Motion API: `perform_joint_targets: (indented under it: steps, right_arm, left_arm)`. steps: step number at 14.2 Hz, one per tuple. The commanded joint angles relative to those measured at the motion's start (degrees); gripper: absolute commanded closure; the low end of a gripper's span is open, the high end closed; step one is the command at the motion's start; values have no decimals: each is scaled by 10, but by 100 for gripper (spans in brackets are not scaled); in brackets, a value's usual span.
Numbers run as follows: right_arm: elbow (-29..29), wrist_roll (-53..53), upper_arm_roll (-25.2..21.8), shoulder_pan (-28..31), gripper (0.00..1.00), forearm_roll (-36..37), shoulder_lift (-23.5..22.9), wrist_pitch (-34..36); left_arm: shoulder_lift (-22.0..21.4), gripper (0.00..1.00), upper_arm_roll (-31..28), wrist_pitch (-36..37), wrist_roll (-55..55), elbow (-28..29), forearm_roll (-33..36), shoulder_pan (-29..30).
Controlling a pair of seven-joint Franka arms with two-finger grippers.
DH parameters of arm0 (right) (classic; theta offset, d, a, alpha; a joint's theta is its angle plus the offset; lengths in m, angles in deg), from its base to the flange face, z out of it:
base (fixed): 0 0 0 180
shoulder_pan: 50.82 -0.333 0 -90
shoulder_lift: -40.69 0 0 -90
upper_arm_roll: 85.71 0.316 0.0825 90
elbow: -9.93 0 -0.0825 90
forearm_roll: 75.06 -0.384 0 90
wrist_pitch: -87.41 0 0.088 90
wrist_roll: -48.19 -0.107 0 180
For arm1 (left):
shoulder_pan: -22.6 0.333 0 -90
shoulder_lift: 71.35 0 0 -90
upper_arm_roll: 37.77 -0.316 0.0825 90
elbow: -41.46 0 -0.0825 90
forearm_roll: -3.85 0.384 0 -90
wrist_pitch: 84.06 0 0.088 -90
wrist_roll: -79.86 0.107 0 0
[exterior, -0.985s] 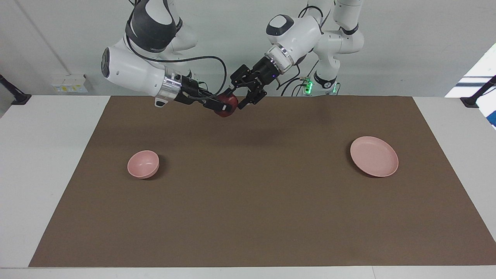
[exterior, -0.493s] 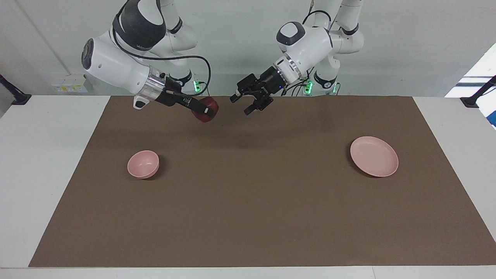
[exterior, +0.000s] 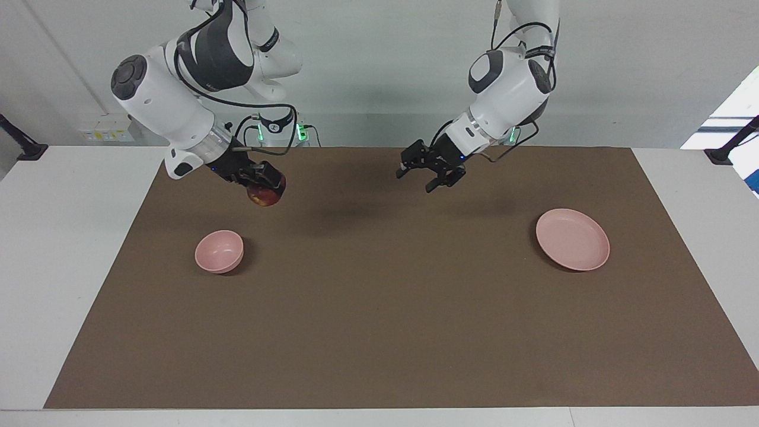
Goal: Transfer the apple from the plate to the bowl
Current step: 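Move the apple over the pink bowl with the right gripper while the left gripper withdraws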
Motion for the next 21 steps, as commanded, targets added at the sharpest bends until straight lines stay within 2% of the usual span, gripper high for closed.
perform_joint_targets:
  steps: [1,3,6,9,11,14,16,18,21]
  right_arm:
    - [-23,98,3,27,100,51,-20,-45]
    - [-33,142,3,31,100,76,-36,-80]
    - [-43,186,3,47,100,108,-65,-124]
    - [-56,214,3,53,100,140,-72,-154]
    - [-57,217,3,53,100,146,-86,-167]
    - [-57,218,3,59,100,151,-101,-190]
    - [-57,232,3,67,100,151,-107,-191]
    - [-57,233,3,67,100,151,-112,-204]
    - [-56,228,4,67,100,150,-119,-210]
  left_arm:
    - [-11,0,-39,65,-5,-1,113,-7]
    - [-13,0,-68,102,-6,-1,158,-7]
    - [-10,0,-111,107,0,-11,259,-7]
    - [-6,0,-164,121,31,-49,276,-9]
    - [6,0,-203,186,61,-118,287,-14]
    - [42,0,-228,293,87,-256,321,-18]
    - [60,0,-230,366,87,-325,321,-14]
    - [57,0,-233,411,86,-358,321,-16]
    - [41,0,-246,453,86,-362,327,-27]
